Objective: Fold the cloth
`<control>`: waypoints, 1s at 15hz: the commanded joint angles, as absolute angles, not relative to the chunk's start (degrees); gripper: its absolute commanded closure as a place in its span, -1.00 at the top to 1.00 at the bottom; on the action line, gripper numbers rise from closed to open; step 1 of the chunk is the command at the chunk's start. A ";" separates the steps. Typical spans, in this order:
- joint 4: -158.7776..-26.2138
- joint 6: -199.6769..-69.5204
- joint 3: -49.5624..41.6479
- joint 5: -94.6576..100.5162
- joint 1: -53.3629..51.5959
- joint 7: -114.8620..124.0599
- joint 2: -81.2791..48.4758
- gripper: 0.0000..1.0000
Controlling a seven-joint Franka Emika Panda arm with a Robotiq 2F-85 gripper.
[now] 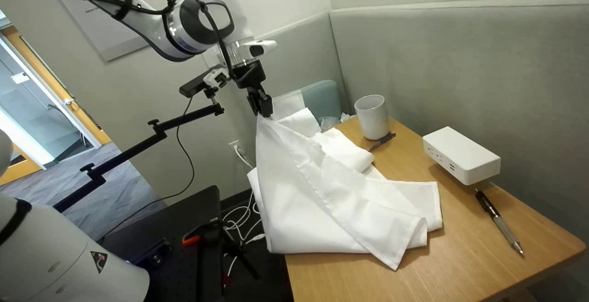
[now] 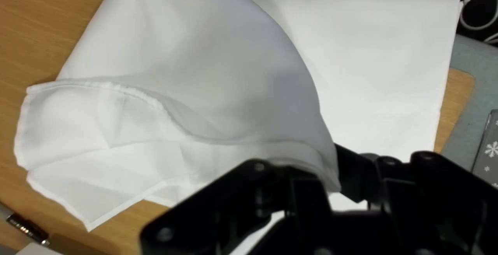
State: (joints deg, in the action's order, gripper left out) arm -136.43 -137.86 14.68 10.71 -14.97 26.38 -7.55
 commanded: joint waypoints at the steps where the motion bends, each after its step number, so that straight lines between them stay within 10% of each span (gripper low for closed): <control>1: -132.58 -137.37 14.03 7.02 -15.66 23.54 -14.43 -0.96; 2: -132.09 -137.37 13.94 6.15 -15.71 22.95 -15.59 -0.94; 3: -131.65 -137.40 13.81 5.60 -15.78 21.92 -16.36 -0.35; 15: -133.12 -126.29 8.86 12.32 -15.24 28.22 -5.12 1.00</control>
